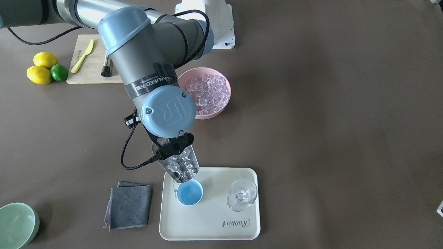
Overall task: Put ice in cup with scoop
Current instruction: 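Position the scoop tip over the light-blue cup with the right gripper, then tilt the scoop with the right gripper to pour ice into the cup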
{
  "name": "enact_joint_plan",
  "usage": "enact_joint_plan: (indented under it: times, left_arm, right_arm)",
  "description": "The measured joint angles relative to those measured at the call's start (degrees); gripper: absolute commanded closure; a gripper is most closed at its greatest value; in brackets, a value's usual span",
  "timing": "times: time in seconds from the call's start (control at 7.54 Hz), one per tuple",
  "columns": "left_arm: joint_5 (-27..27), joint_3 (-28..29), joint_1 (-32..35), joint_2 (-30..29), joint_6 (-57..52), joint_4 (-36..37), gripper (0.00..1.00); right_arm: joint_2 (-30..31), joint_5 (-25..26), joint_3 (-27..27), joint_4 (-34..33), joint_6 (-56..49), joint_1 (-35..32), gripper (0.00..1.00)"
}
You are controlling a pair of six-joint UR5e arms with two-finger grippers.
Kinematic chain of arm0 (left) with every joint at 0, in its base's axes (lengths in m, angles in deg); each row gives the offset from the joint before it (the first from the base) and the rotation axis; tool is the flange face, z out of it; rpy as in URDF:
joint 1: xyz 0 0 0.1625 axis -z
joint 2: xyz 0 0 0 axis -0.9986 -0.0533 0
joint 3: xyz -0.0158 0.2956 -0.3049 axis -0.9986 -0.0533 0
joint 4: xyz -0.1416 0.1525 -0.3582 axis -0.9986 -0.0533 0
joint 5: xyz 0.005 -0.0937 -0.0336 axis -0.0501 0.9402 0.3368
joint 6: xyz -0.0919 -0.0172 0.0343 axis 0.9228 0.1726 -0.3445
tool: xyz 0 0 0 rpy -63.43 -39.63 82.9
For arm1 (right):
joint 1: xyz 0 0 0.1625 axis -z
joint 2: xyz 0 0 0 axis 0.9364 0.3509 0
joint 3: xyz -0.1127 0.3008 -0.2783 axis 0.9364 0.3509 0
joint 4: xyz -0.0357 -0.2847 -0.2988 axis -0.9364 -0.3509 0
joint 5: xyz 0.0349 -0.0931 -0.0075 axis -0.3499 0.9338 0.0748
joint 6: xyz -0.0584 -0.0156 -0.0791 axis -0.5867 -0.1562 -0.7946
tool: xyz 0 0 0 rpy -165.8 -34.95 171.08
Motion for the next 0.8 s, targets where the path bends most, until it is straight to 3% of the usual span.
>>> enact_joint_plan:
  times: [0.27,0.53,0.8]
  left_arm:
    - [-0.09,-0.01,0.29,0.04,-0.07,0.0,0.02]
    - [-0.04,-0.18,0.54,0.14,-0.08,-0.01,0.02]
    - [-0.1,-0.22,1.3,0.28,-0.08,0.0,0.02]
  right_arm:
    - [1.22,-0.17,3.21,5.14,0.3,0.17,1.0]
    - [-2.23,-0.2,3.75,1.65,-0.06,0.22,1.0]
    - [-0.95,-0.04,4.05,3.41,-0.33,0.24,1.0]
